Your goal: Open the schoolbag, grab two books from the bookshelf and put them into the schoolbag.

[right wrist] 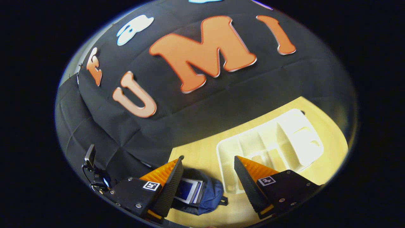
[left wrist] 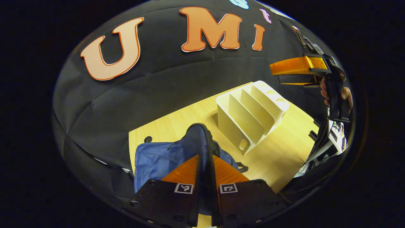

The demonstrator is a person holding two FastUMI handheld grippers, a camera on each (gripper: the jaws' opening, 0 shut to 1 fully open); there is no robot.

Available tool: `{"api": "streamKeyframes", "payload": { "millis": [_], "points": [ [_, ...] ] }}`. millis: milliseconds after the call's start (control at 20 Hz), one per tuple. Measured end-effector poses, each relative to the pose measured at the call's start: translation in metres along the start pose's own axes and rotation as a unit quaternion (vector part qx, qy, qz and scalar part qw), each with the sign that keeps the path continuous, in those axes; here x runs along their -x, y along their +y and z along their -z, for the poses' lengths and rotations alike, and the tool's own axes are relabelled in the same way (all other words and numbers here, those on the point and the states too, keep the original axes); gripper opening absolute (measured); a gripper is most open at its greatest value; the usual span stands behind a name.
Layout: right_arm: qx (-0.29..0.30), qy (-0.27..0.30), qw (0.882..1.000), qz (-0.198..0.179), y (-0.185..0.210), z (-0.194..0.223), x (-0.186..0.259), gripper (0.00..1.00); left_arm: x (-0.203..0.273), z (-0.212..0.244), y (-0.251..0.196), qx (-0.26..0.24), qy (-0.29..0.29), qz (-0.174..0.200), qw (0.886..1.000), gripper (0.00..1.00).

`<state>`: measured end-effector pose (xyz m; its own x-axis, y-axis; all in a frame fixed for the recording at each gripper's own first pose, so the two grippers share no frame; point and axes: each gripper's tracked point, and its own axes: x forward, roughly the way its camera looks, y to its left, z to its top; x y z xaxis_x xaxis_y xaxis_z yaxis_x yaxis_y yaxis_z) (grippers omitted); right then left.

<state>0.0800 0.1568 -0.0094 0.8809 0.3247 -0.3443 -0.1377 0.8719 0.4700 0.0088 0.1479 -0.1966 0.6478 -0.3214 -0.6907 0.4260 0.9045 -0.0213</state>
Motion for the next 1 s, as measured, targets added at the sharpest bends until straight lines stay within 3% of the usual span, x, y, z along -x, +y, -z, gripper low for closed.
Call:
{"api": "streamKeyframes", "payload": {
  "millis": [200,400,500,550,750,950,1000],
  "points": [
    [0.04,-0.03,0.998,0.029,-0.022,-0.014,0.017,0.96,-0.003,-0.025,-0.042,-0.004,-0.032,0.02,0.999,0.25],
    [0.074,-0.041,0.996,0.039,-0.03,-0.019,0.031,0.96,-0.007,-0.057,-0.086,-0.002,-0.08,0.039,0.996,0.28],
    [0.103,-0.056,0.992,0.045,-0.035,-0.026,0.038,0.96,-0.007,-0.069,-0.103,-0.002,-0.098,0.042,0.994,0.48],
    [0.114,-0.059,0.991,0.048,-0.038,-0.028,0.041,0.96,-0.01,-0.076,-0.108,0.0,-0.104,0.042,0.994,0.43],
    [0.148,-0.085,0.983,0.059,-0.047,-0.043,0.059,0.97,-0.008,-0.113,-0.131,0.015,-0.155,0.028,0.987,0.42],
    [0.177,-0.116,0.975,0.063,-0.053,-0.055,0.073,0.97,-0.003,-0.136,-0.148,0.03,-0.193,0.016,0.981,0.61],
    [0.184,-0.123,0.973,0.063,-0.055,-0.058,0.076,0.97,-0.002,-0.141,-0.151,0.033,-0.202,0.015,0.979,0.77]
  ]
}}
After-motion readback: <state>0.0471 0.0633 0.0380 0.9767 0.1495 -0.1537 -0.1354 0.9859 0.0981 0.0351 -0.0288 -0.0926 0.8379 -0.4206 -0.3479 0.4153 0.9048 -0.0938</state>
